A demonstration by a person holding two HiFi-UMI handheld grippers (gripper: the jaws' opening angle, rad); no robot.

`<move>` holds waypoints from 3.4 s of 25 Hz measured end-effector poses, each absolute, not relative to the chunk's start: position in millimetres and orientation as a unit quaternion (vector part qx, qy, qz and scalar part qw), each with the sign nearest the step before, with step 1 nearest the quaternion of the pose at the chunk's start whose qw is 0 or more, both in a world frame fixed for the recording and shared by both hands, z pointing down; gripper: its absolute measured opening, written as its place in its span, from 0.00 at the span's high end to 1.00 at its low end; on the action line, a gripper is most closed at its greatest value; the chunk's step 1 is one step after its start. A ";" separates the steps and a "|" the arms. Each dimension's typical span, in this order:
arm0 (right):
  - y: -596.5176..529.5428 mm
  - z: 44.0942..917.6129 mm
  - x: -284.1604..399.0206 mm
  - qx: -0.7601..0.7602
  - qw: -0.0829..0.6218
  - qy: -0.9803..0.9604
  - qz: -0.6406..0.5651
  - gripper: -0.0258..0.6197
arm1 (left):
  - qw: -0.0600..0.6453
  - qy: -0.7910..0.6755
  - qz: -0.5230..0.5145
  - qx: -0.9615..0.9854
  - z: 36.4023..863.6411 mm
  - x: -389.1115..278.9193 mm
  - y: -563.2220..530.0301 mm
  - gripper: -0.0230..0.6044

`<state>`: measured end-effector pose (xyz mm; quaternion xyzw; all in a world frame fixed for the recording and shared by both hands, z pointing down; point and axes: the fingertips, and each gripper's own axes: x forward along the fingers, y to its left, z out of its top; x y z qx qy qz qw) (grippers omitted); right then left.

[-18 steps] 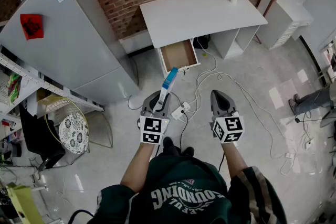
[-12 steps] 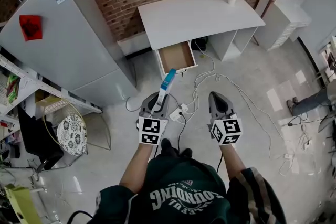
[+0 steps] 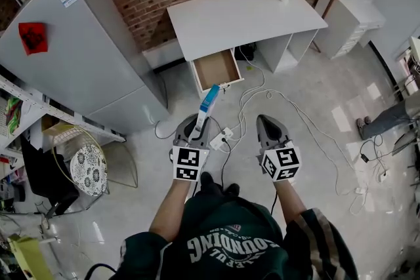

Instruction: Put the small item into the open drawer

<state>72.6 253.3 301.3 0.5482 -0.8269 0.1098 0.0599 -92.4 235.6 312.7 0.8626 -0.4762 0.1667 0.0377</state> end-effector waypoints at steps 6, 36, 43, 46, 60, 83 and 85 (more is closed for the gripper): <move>251.6 300.6 71.1 0.546 0.059 -0.828 0.114 0.92 | 0.038 -0.476 0.167 0.863 311.6 -92.8 234.6 0.82; 244.0 315.0 68.6 0.518 0.060 -0.843 0.131 0.92 | 0.045 -0.499 0.175 0.847 319.0 -93.5 232.4 0.82; 198.5 318.8 65.7 0.525 0.062 -0.837 0.138 0.92 | 0.047 -0.489 0.179 0.852 322.6 -93.8 183.2 0.82; 168.9 322.1 59.9 0.529 0.065 -0.834 0.143 0.92 | 0.050 -0.480 0.183 0.856 327.2 -97.8 152.4 0.82; 56.1 339.7 11.9 0.553 0.079 -0.814 0.161 0.92 | 0.060 -0.440 0.194 0.875 350.1 -137.1 32.1 0.82; -5.1 351.4 11.0 0.571 0.085 -0.799 0.167 0.92 | 0.071 -0.407 0.192 0.890 366.9 -131.0 -36.5 0.82; -13.7 352.8 14.1 0.568 0.085 -0.801 0.167 0.92 | 0.070 -0.410 0.192 0.889 367.8 -127.6 -43.0 0.82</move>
